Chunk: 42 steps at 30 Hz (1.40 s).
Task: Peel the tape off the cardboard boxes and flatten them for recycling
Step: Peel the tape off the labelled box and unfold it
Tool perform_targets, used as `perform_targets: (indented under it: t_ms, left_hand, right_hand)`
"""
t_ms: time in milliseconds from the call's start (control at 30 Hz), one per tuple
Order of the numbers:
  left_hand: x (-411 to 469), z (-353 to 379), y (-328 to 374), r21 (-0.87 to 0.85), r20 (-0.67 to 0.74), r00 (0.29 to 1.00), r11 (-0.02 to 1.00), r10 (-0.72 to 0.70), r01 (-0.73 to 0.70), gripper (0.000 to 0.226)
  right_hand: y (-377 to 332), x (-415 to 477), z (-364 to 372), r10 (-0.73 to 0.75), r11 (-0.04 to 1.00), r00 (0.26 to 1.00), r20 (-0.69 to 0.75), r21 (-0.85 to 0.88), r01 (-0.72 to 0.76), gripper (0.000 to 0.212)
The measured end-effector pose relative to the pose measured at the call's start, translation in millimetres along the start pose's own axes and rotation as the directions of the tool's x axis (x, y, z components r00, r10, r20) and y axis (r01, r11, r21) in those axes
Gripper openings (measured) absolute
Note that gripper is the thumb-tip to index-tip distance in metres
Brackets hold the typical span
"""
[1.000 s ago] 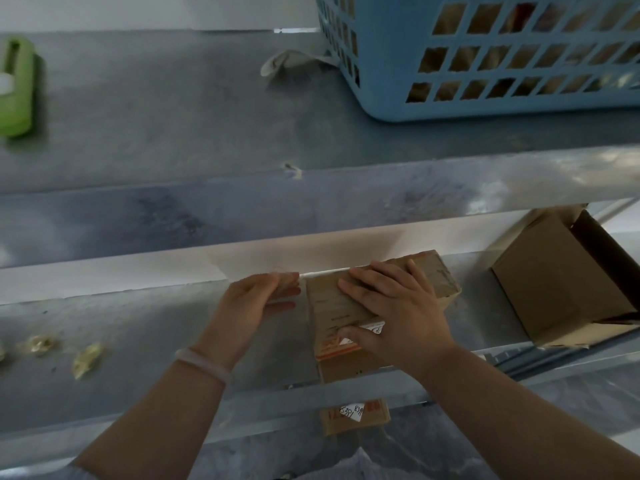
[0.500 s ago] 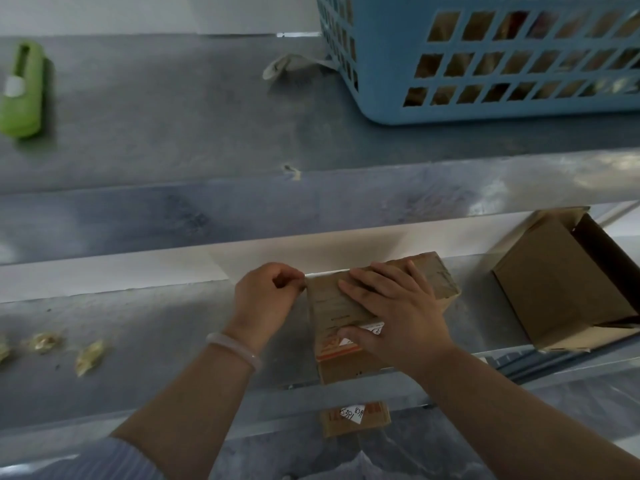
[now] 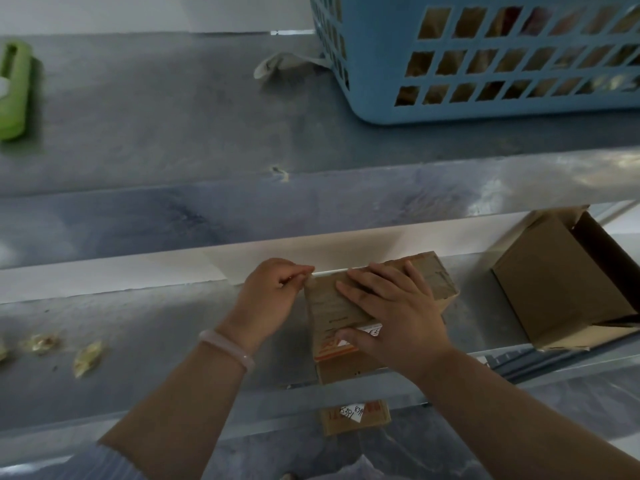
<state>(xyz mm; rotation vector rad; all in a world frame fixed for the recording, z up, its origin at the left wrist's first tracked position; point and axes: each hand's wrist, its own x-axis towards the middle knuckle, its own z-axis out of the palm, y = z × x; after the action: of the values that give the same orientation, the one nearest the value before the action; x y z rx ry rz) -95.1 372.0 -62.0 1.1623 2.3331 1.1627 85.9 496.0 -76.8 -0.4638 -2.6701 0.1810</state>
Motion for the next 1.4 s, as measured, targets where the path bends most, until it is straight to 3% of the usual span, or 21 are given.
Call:
perform_targets:
  t_ms: [67, 167, 333, 467, 533, 633, 667, 733, 800, 867, 1000, 1133, 1300, 1400]
  left_hand:
    - [-2, -3, -1, 0.092, 0.044, 0.993, 0.99, 0.105, -0.109, 0.026]
    - [-9, -7, -3, 0.068, 0.084, 0.992, 0.992, 0.096, -0.102, 0.028]
    - [-13, -6, -4, -0.007, -0.068, 0.997, 1.0, -0.026, 0.025, 0.016]
    - [-21, -4, -3, 0.131, -0.18, 0.975, 0.986, 0.129, -0.106, 0.011]
    - [-27, 1, -5, 0.029, -0.256, 0.964, 0.997, 0.079, -0.074, 0.013]
    - [-31, 4, 1, -0.366, -0.29, 0.94, 0.929, -0.177, 0.062, 0.021]
    - [-32, 4, 2, -0.383, -0.296, 0.943, 0.923, -0.151, 0.028, 0.021]
    - [-33, 0, 5, -0.149, -0.294, 0.951, 0.978, 0.095, -0.144, 0.02]
    - [-34, -1, 9, 0.182, -0.162, 0.915, 0.923, 0.369, -0.34, 0.014]
    - [-35, -2, 11, 0.285, -0.054, 0.89, 0.861, 0.454, -0.422, 0.015]
    - [-37, -7, 10, 0.23, 0.018, 0.896, 0.871, 0.443, -0.435, 0.015]
    - [-39, -10, 11, 0.079, 0.035, 0.959, 0.956, 0.282, -0.284, 0.019]
    - [-36, -8, 21, 0.189, 0.036, 0.965, 0.947, 0.259, -0.261, 0.023]
    - [-32, -9, 26, 0.263, 0.054, 0.968, 0.932, 0.246, -0.251, 0.013]
  right_hand:
    - [0, -1, 0, 0.002, 1.0, 1.0, 0.016, 0.002, -0.002, 0.064]
    - [0, 0, -1, 0.007, 1.0, 0.999, 0.032, -0.006, -0.007, 0.065]
    - [0, -1, -2, 0.01, 1.0, 0.999, 0.042, -0.003, -0.009, 0.065]
    - [0, -1, -3, 0.003, 1.0, 0.998, 0.058, -0.015, -0.002, 0.066]
    - [-1, -1, -4, 0.003, 1.0, 0.999, 0.047, -0.014, -0.002, 0.065]
    - [-2, 0, -5, 0.01, 1.0, 0.999, 0.032, -0.006, -0.01, 0.065]
    - [-2, 0, -4, 0.008, 1.0, 1.0, 0.029, -0.007, -0.007, 0.065]
    - [-2, 0, -4, -0.001, 1.0, 1.0, 0.025, -0.011, 0.002, 0.065]
    - [-2, 1, -3, -0.006, 1.0, 1.0, 0.016, -0.01, 0.006, 0.065]
    - [-3, 0, -4, -0.006, 1.0, 1.0, 0.005, -0.004, 0.006, 0.065]
    - [-4, 0, -7, -0.001, 1.0, 0.999, 0.041, -0.009, 0.002, 0.064]
    - [-7, -1, -12, 0.022, 1.0, 0.996, 0.082, 0.006, -0.023, 0.058]
    - [-8, 0, -16, 0.025, 1.0, 0.993, 0.116, 0.01, -0.027, 0.056]
    - [-8, 0, -17, 0.032, 0.999, 0.991, 0.133, 0.015, -0.035, 0.056]
